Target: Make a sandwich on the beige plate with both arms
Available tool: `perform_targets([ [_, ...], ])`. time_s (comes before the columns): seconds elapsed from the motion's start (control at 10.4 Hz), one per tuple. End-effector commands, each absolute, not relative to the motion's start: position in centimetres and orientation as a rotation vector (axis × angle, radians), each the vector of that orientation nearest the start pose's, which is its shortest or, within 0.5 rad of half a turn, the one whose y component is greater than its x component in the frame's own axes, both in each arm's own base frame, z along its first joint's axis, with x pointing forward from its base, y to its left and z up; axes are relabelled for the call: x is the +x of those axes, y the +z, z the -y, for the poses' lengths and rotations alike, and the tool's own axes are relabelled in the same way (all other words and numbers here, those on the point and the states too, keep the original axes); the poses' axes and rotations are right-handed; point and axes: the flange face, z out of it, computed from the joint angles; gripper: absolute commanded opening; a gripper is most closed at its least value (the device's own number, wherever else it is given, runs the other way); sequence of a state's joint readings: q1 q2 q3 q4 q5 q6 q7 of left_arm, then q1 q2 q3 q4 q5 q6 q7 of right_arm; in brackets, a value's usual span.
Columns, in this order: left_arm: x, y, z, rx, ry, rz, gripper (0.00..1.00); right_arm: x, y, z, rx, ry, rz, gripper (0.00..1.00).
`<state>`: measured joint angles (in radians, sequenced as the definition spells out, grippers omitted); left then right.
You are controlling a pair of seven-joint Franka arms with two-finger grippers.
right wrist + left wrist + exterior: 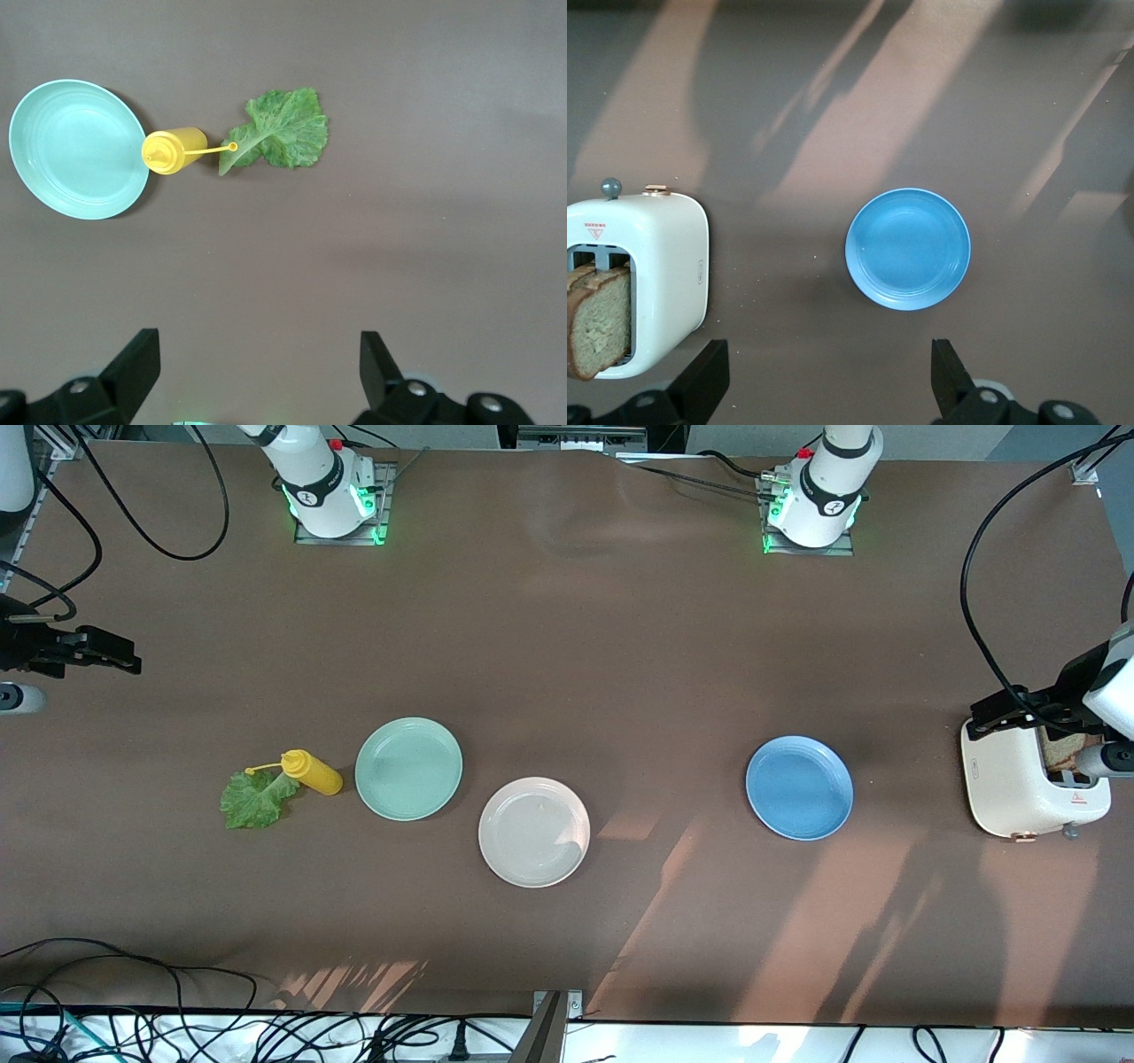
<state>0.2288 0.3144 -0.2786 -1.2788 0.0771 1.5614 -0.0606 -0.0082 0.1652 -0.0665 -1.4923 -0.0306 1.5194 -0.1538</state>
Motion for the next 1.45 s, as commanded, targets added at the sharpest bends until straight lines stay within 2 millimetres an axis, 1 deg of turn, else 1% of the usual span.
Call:
perform_targets([
  [0.0, 64.8, 56.4, -1.2, -3.154, 0.076, 0.031, 1.00, 59.4, 56.5, 4.6, -3.147, 0.234, 0.109, 1.00],
  [0.29, 65.2, 55.3, -1.6, -3.157, 0.100, 0.028, 1.00, 59.4, 56.5, 4.6, -3.147, 0.234, 0.109, 1.00],
  [0.48, 65.2, 55.5, -1.8, -3.158, 0.096, 0.026, 1.00, 59.4, 56.5, 4.6, -3.147, 0.234, 0.109, 1.00],
  [0.87, 65.2, 55.6, -1.3, -3.189, 0.093, 0.040, 1.00, 59.4, 56.5, 4.6, -3.146, 0.236, 0.109, 1.00],
  [1.35, 65.2, 55.8, -1.9, -3.189, 0.090, 0.040, 1.00, 59.4, 56.5, 4.6, -3.146, 0.236, 0.109, 1.00],
])
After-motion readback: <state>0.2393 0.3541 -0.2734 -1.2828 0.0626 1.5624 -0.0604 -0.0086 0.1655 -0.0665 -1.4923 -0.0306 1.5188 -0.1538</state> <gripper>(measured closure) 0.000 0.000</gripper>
